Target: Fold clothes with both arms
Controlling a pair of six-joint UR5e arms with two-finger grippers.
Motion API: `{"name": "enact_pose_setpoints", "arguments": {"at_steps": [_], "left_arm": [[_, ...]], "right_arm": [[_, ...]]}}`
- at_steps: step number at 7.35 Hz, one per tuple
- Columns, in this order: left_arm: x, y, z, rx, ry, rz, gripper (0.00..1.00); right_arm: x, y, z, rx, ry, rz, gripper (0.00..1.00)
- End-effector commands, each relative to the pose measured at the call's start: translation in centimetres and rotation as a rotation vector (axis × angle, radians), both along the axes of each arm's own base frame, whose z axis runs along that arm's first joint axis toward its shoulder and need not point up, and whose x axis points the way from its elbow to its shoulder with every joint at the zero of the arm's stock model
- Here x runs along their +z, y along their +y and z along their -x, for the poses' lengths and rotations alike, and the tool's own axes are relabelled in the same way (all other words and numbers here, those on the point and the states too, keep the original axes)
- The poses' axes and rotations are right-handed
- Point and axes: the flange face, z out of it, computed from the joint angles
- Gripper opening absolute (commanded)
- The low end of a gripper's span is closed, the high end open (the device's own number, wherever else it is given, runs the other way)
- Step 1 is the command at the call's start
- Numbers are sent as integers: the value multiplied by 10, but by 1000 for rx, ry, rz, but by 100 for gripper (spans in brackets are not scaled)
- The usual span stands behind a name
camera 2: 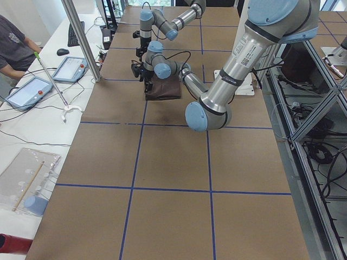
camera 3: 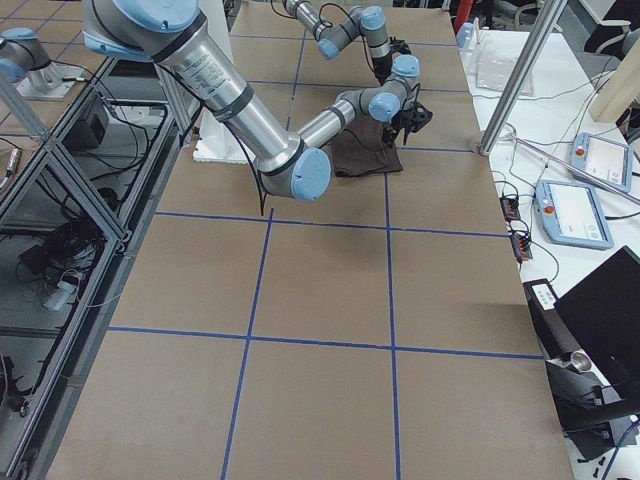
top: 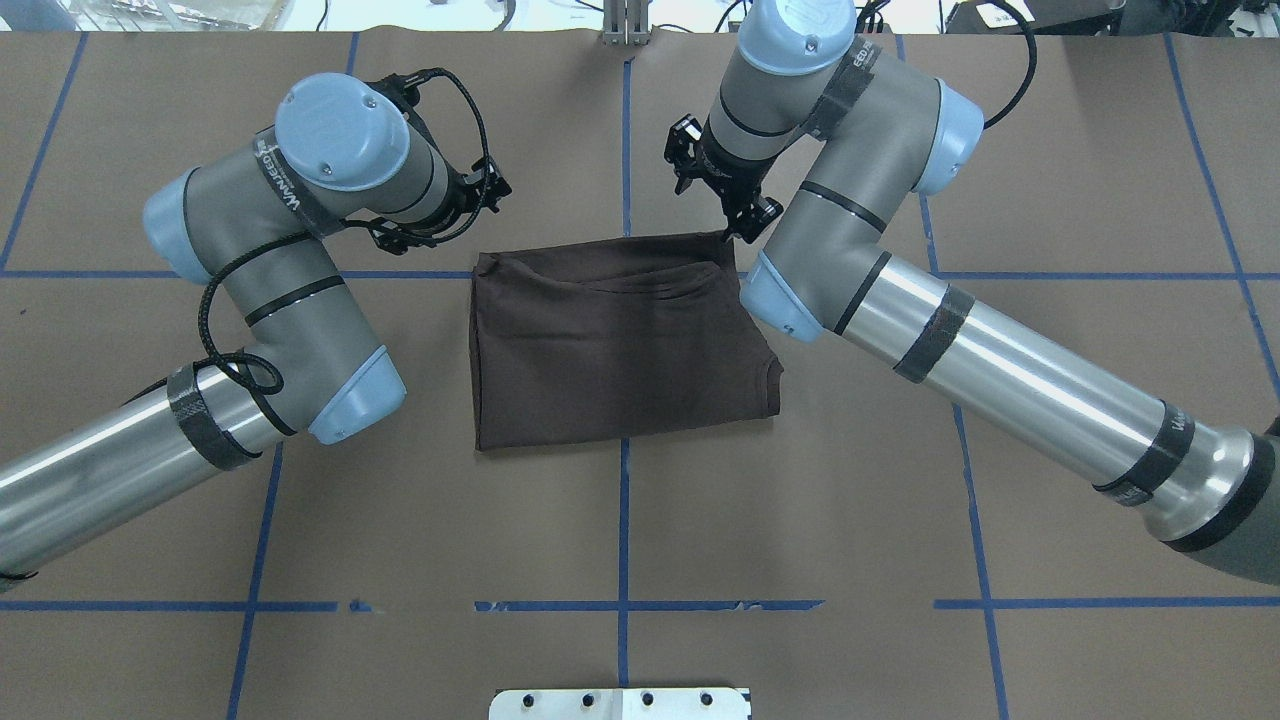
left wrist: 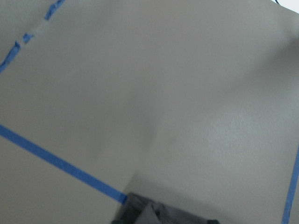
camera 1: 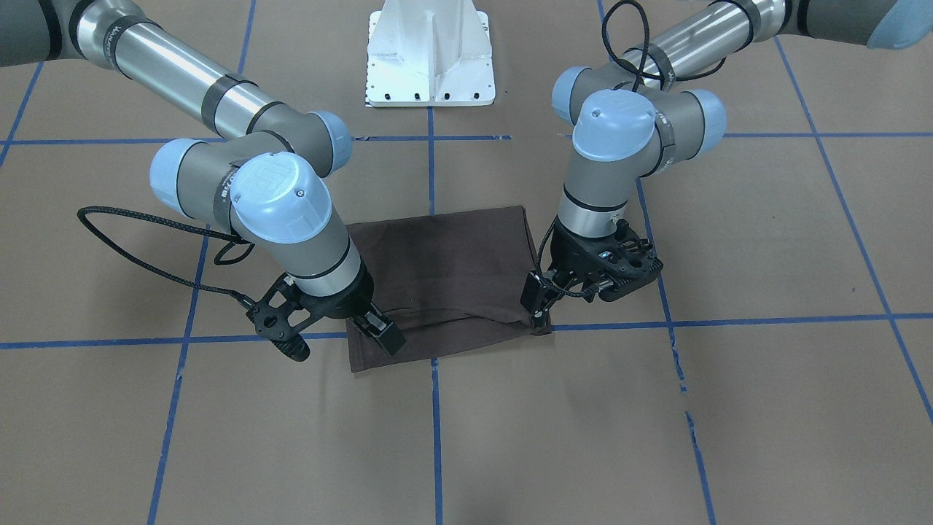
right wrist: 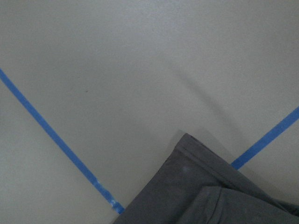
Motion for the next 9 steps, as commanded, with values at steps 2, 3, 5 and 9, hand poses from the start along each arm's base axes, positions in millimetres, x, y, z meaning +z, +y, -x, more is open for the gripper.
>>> {"name": "enact_pose_setpoints", "arguments": {"at_steps": [2, 3, 5, 9], "left_arm": [[-9, 4, 32, 62, 10, -62, 100], [2, 10, 65, 106, 11, -94, 100], [45, 7, 167, 219, -57, -211, 100], [157, -72, 408, 508, -380, -444, 100]], "right_arm": [[-8, 21, 16, -169, 57, -141, 100], [-8, 24, 3, -261, 108, -215, 100], [15, 8, -101, -423, 214, -386, 100], [193, -5, -397, -562, 214, -564, 100]]}}
